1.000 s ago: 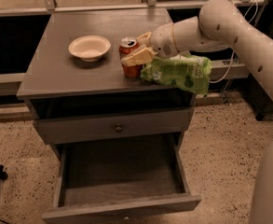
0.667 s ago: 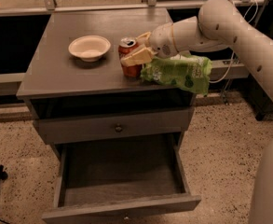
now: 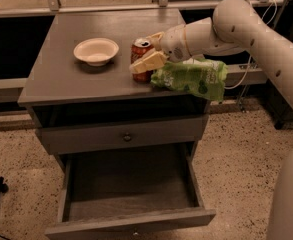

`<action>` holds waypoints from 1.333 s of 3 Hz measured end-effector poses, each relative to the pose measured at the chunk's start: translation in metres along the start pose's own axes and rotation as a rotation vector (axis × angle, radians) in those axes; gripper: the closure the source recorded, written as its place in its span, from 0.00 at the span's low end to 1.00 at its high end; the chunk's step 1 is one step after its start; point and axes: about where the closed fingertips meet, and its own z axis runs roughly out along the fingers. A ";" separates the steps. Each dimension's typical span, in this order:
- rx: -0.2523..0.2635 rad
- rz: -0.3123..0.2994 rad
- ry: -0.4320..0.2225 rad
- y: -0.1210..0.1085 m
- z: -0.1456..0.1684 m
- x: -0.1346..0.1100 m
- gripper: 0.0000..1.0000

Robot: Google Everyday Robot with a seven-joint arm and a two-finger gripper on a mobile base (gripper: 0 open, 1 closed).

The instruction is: Pick coke can from middle drawer and place on counter

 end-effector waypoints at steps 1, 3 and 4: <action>-0.002 -0.008 0.013 0.001 -0.001 -0.002 0.00; -0.015 -0.227 0.173 0.029 -0.050 -0.049 0.00; -0.018 -0.212 0.167 0.027 -0.045 -0.045 0.00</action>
Offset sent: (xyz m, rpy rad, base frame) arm -0.0112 -0.0041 0.0266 -0.2066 -0.0473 0.0399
